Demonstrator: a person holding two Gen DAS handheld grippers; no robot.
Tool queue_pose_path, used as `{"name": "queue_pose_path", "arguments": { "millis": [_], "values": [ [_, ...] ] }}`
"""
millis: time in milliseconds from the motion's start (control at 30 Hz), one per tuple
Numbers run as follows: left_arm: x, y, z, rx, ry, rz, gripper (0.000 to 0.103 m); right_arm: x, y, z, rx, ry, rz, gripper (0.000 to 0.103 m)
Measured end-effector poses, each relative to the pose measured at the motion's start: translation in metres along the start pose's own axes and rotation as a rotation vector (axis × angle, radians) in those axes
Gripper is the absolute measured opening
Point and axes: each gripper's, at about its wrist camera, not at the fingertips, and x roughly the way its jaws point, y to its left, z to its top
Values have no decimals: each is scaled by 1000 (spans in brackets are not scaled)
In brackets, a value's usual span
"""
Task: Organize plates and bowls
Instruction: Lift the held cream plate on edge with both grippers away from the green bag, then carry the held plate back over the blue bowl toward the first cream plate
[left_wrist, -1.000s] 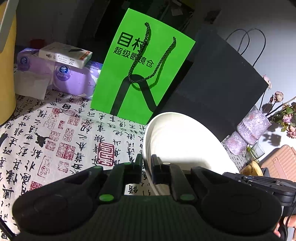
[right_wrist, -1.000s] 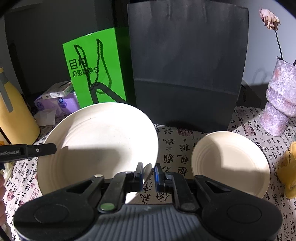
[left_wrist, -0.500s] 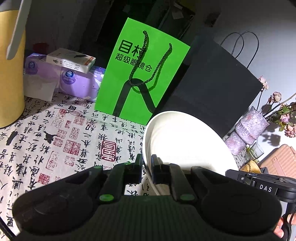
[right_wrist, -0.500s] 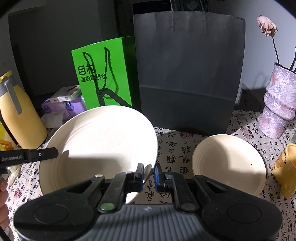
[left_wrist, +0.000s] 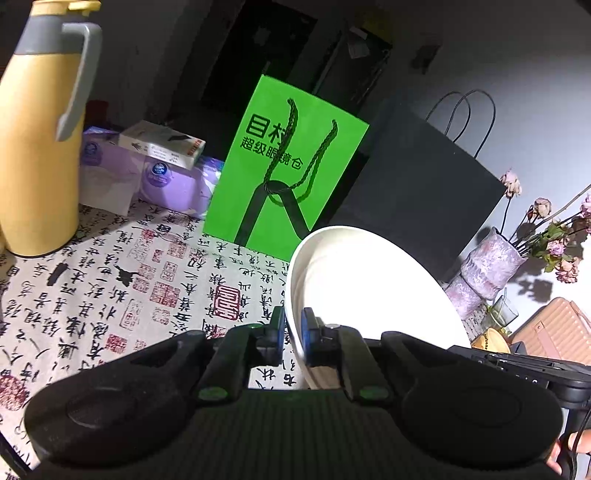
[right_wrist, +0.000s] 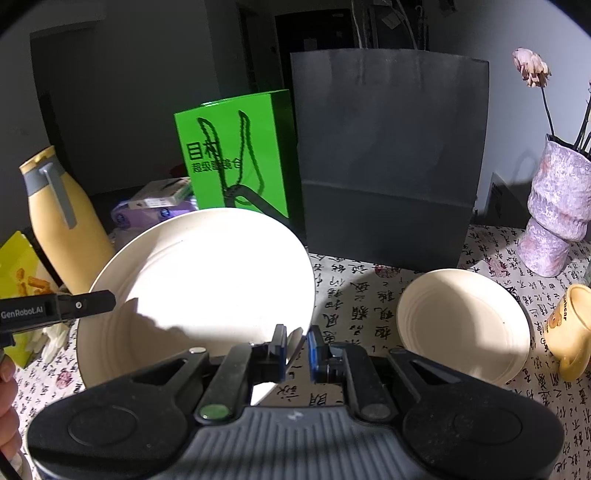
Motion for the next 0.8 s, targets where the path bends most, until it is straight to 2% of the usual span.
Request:
{"name": "queue_pose_path", "arguments": {
  "millis": [800],
  "values": [
    [-86, -13, -19, 14, -72, 60, 10, -66, 35, -22, -24, -51, 58, 11]
  ]
}}
